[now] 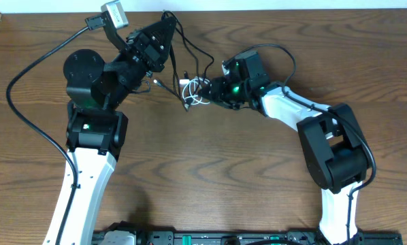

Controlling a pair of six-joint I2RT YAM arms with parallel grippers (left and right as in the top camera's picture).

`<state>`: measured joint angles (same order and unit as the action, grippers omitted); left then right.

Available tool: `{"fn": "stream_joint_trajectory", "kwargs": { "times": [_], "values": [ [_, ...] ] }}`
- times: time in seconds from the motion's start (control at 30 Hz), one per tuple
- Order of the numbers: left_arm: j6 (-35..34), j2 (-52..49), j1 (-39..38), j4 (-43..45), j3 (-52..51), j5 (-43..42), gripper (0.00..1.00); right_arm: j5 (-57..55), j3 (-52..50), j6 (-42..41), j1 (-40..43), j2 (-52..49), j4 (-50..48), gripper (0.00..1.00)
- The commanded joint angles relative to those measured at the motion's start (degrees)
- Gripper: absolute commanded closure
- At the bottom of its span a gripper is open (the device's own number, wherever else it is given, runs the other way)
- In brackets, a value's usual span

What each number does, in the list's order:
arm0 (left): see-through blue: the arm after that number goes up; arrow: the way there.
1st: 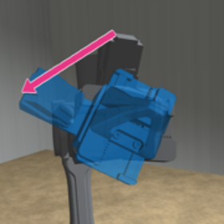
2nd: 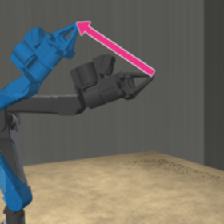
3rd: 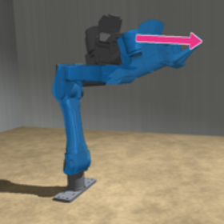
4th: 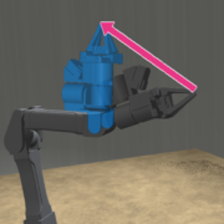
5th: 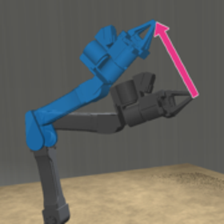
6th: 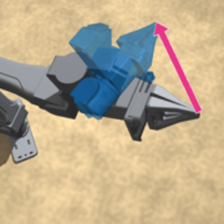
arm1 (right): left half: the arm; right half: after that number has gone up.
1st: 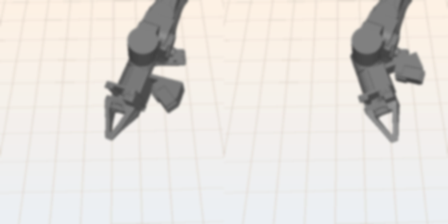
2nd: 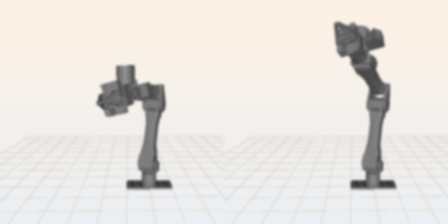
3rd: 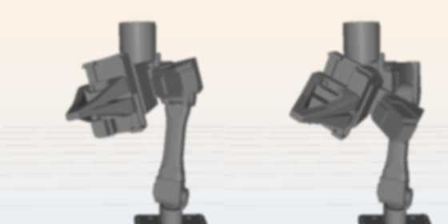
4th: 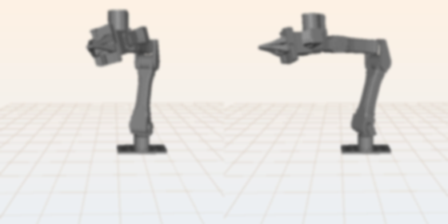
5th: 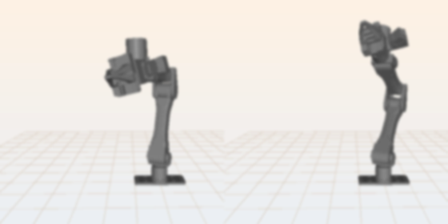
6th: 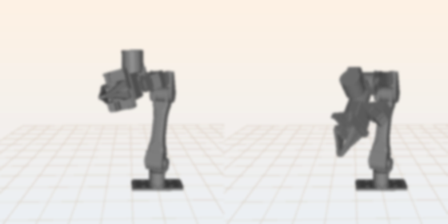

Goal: Untangle cables

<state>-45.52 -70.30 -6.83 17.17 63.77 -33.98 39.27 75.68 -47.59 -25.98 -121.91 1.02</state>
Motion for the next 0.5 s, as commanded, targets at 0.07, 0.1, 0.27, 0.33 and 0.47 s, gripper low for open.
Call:
{"fn": "stream_joint_trajectory", "kwargs": {
  "times": [0.07,0.1,0.27,0.33,0.47],
  "values": [
    [-5.1,0.3,1.9,3.8,1.6,1.3,0.92,-5.4,0.4,3.9,-1.3,-1.3,1.8,0.73],
    [-6.4,0.3,2.5,4.3,1.6,1.4,0.92,-7.1,0.4,4.3,-1.4,-1.3,2.5,0.76],
    [-15.5,0.3,6.3,4.9,1.6,1.6,0.92,-16.0,0.4,6.6,-1.4,-1.3,5.9,0.8],
    [-18.8,0.3,7.5,4.9,1.6,1.6,0.92,-17.7,0.4,6.6,-1.3,-1.3,5.8,0.81],
    [-24.2,0.3,8.9,4.9,1.6,0.0,0.92,-17.7,0.4,6.6,-0.3,-1.3,4.1,0.78]
  ]
}}
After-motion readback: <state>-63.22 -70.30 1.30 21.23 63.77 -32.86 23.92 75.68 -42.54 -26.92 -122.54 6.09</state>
